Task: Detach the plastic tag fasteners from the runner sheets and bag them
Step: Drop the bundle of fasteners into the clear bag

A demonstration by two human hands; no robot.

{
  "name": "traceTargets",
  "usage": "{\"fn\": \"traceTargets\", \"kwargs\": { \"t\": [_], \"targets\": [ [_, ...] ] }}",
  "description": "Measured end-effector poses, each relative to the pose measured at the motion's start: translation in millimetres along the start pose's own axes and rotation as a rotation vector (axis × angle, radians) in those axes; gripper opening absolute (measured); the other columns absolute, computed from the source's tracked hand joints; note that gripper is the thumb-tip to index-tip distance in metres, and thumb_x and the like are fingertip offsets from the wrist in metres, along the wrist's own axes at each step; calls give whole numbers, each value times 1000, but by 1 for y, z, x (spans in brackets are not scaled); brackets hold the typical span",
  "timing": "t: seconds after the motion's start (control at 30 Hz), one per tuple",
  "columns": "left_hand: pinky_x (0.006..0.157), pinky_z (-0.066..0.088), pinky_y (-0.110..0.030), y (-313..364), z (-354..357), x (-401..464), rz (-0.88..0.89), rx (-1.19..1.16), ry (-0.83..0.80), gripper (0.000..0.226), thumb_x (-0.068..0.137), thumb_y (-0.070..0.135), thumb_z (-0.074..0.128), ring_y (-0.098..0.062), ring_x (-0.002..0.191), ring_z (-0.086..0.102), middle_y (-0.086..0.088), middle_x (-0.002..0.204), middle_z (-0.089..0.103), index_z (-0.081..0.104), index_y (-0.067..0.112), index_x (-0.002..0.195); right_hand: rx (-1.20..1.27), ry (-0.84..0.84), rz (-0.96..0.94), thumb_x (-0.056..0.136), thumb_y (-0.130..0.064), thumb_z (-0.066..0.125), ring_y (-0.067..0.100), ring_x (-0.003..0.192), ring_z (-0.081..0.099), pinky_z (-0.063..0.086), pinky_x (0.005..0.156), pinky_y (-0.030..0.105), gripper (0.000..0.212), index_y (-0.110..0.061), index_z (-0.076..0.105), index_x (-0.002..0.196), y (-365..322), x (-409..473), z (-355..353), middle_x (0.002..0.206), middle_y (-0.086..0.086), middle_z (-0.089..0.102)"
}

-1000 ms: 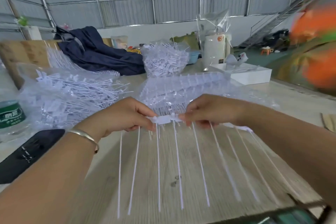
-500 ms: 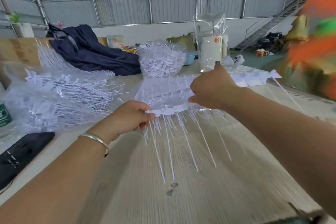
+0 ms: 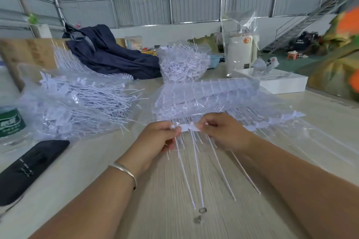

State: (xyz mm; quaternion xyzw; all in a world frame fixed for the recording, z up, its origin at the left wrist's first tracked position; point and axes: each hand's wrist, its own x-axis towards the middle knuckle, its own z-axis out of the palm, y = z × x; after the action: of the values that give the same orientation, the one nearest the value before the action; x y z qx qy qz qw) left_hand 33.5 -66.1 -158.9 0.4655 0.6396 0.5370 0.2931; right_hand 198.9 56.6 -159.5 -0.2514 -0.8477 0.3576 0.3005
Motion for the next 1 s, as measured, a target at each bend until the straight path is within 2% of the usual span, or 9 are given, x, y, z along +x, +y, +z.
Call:
{"fn": "traceTargets", "kwargs": {
  "t": [0.07, 0.13, 0.23, 0.3, 0.43, 0.7, 0.8, 0.87, 1.0],
  "targets": [
    [48, 35, -20, 4, 2, -1, -7, -61, -30, 20, 94, 10, 59, -12, 47, 46, 3, 52, 51, 58, 8, 74, -45, -10, -16, 96, -21, 59, 2, 42, 39, 32, 49, 15, 26, -6, 60, 74, -3, -1, -1, 48, -11, 40],
    [45, 36, -19, 10, 2, -1, -36, -147, -90, 20, 94, 7, 54, -13, 48, 47, -1, 55, 53, 56, 7, 74, -266, -73, -74, 100, -27, 51, 3, 51, 41, 33, 58, 24, 31, -10, 53, 75, -8, -2, 0, 56, -7, 41],
    [41, 37, -15, 25, -1, 2, -143, -270, -181, 20, 92, 6, 51, -12, 46, 50, -3, 59, 55, 51, 11, 72, -666, -65, -208, 105, -32, 33, 20, 67, 44, 33, 71, 33, 28, -16, 42, 84, -19, -4, 2, 69, 0, 45],
    [39, 35, -15, 36, -4, 7, -195, -235, -204, 23, 91, 7, 51, -11, 45, 50, -2, 59, 55, 50, 13, 70, -735, -10, -248, 106, -31, 29, 25, 68, 46, 33, 75, 33, 23, -19, 37, 88, -22, -4, 5, 71, 1, 47],
    [42, 34, -17, 49, -9, 19, -190, -87, -245, 18, 90, 10, 58, -9, 50, 49, 0, 63, 59, 53, 15, 74, -674, 70, -169, 106, -28, 27, 24, 65, 42, 37, 90, 38, 19, -20, 34, 90, -20, -1, 8, 61, -6, 39],
    [52, 40, -18, 8, -12, 15, -209, -577, -337, 13, 72, 14, 73, -8, 56, 50, 2, 70, 58, 67, 21, 64, -597, 88, -225, 105, -36, 30, 20, 60, 40, 35, 94, 41, 29, -17, 39, 84, -22, -4, 2, 56, -7, 35],
    [50, 41, -18, 5, -17, 12, -193, -616, -297, 20, 64, 13, 83, -9, 56, 49, 2, 67, 56, 64, 20, 63, -465, 120, -210, 101, -44, 42, 18, 53, 40, 36, 80, 34, 39, -13, 44, 77, -20, -4, 2, 51, -5, 37],
    [47, 42, -19, 7, -17, 10, -190, -628, -265, 17, 65, 15, 79, -9, 54, 47, 1, 66, 55, 63, 18, 62, -329, 161, -176, 97, -45, 50, 17, 54, 40, 30, 72, 31, 42, -15, 41, 70, -18, -5, 2, 51, -5, 35],
    [41, 28, -17, 7, -12, 10, -168, -591, -151, 18, 71, 10, 77, -8, 52, 40, 1, 66, 54, 60, 16, 67, -324, 155, -115, 99, -44, 46, 15, 60, 41, 29, 73, 32, 41, -21, 36, 66, -17, -6, -2, 57, -5, 37]
  ]
}}
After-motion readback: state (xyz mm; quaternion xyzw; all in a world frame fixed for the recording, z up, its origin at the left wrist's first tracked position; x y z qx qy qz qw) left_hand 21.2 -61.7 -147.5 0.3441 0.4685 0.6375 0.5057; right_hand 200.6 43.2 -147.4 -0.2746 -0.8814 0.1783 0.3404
